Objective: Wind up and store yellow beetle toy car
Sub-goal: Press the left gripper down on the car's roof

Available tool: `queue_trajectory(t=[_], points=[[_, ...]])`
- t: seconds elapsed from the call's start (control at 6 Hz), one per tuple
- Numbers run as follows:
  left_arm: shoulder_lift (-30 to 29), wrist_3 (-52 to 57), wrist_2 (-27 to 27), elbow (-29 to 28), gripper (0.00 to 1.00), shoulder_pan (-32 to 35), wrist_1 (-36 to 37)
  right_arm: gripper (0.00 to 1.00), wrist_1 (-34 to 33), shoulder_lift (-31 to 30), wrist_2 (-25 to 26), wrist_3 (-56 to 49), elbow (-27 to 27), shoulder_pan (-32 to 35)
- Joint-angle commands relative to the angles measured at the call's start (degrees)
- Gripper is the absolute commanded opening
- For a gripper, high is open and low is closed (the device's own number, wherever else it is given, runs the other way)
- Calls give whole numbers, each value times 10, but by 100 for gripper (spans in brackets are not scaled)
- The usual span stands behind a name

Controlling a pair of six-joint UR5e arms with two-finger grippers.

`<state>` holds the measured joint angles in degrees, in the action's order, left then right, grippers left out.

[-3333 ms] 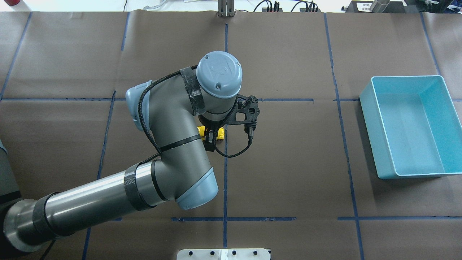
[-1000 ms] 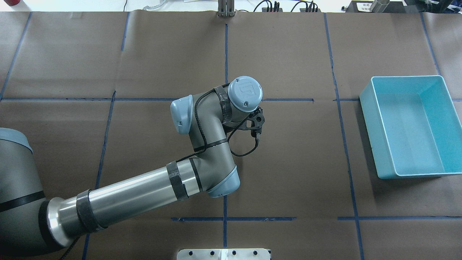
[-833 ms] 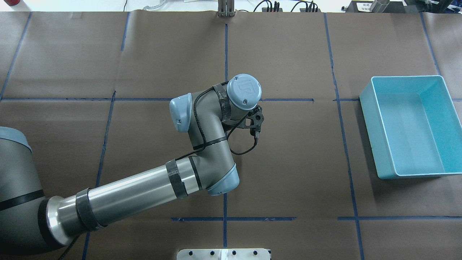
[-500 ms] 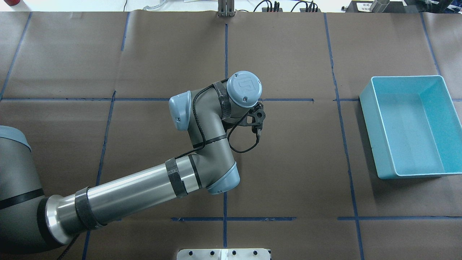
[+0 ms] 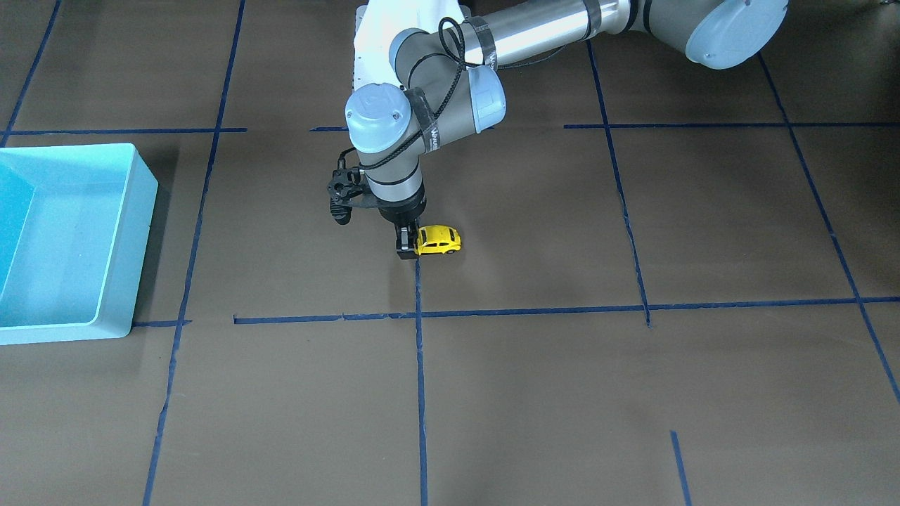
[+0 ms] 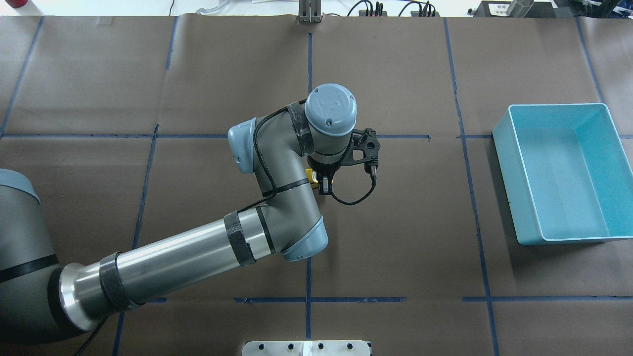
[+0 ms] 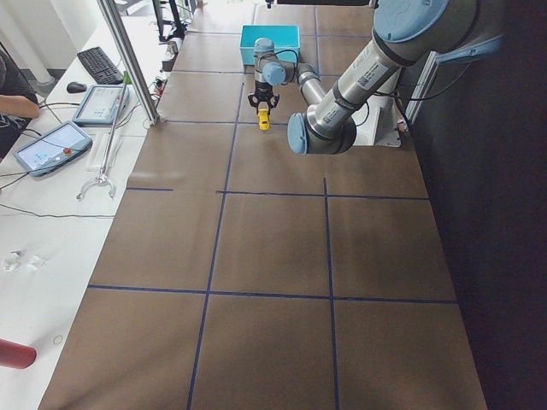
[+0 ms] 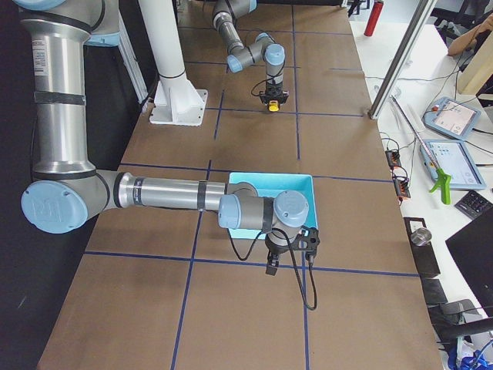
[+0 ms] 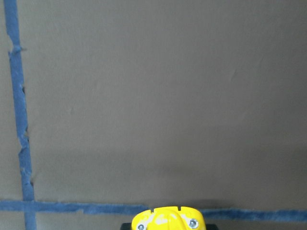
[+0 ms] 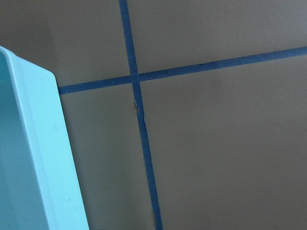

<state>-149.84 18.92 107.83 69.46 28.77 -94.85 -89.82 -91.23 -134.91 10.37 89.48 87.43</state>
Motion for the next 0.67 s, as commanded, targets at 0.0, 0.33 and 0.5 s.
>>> queue_trajectory(t=[0.0,0.33,0.5], points=[[1,-6,20,-2,0,-2,-33,100,0,0,-1,0,-2,-1],[2,11,11,-3,0,-4,-46,100,0,0,-2,0,-3,-1],[2,16,-9,-3,0,-6,-51,100,0,0,-2,1,-4,-1]])
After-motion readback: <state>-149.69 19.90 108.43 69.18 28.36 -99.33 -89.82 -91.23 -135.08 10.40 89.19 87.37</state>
